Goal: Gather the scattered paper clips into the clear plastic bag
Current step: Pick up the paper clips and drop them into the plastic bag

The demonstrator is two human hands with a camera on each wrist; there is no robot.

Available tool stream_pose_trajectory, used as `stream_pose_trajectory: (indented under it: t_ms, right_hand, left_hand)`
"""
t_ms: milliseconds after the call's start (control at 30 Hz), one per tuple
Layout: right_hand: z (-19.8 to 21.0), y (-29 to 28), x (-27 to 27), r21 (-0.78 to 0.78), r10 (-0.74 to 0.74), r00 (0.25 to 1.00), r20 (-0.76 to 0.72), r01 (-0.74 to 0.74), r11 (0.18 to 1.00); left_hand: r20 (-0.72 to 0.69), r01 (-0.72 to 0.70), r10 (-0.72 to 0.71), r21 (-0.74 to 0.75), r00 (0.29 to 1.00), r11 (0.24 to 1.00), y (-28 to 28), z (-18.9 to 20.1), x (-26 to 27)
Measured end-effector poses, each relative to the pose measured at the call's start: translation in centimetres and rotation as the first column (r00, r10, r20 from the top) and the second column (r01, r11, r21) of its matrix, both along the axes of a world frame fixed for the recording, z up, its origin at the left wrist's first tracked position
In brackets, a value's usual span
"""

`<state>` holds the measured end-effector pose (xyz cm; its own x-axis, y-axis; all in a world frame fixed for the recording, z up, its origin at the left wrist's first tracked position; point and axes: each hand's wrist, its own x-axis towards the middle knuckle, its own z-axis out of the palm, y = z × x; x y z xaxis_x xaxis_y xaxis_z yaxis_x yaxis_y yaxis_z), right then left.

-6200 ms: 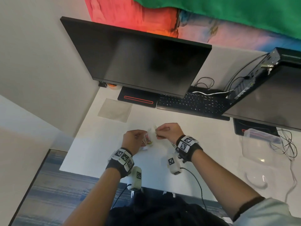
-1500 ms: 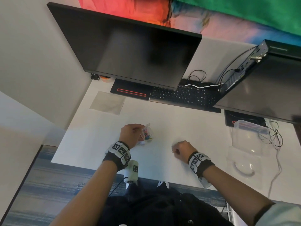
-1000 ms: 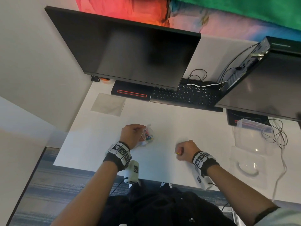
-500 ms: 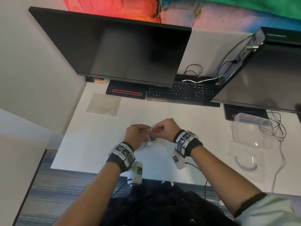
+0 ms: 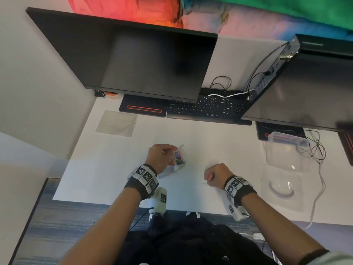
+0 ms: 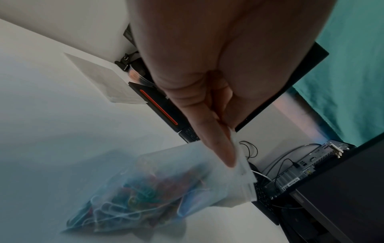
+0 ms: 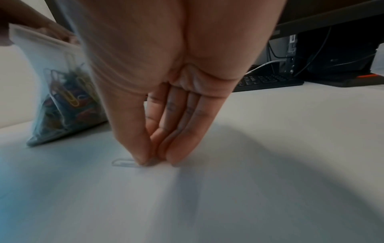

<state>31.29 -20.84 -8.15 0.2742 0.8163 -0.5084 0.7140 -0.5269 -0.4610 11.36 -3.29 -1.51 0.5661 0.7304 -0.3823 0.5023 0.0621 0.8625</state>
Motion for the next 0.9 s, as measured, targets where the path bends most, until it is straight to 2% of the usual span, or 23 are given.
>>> stream_pose_trajectory:
  t_ms: [100,200,400,500,633,700,733,833,900]
  right_hand:
    - [-0.3,-0.1,0.0,-0.006,-0.019,0.999,-0.04,0.018,1.0]
    - [-0.5,0.0,0.0,-0.012,-0.001,1.0,0.001,0.001,1.0]
    - [0.2,-0.1,-0.6,-0.063,0.112,0.994,0.013,-0.111,0.992]
    - [-0.2,-0.1,-0.3,-0.09,0.103,0.995,0.007,-0.102,0.991]
    - [-0.1,-0.3,0.4,-0.052,0.092,0.996,-0.017,-0.092,0.994]
    - [1.4,0.4,0.7,0.018,0.027,0.997,-0.068,-0.026,0.999]
    - [2.5,0.9,0.9,0.077,-0.047,0.993,-0.112,0.055,0.995]
    - [6.0,2.9,0.6,0.288,-0.238,0.91,-0.339,0.342,0.895]
    - [7.7,4.1,-0.3,0.381,-0.23,0.885,-0.406,0.392,0.837]
  left_hand:
    - [0.0,0.022,-0.022,0.005,1.0,1.0,-0.2,0.5,0.7]
    - [-0.003,0.036,-0.036,0.02,0.999,0.999,-0.1,0.6,1.1]
    - [-0.027,0.07,-0.069,0.045,0.997,0.997,0.0,0.2,1.5]
    - [-0.038,0.085,-0.083,0.064,0.996,0.994,0.0,0.1,1.6]
    - [-0.047,0.083,-0.081,0.056,0.996,0.995,0.2,0.1,1.8]
    - [-0.052,0.092,-0.089,0.059,0.995,0.994,0.2,0.2,1.8]
    - [-0.051,0.095,-0.092,0.064,0.994,0.993,0.2,0.4,1.9]
    - [-0.059,0.108,-0.103,0.082,0.993,0.991,0.3,0.4,2.0]
    - [-0.062,0.124,-0.118,0.093,0.991,0.988,0.4,0.4,2.1]
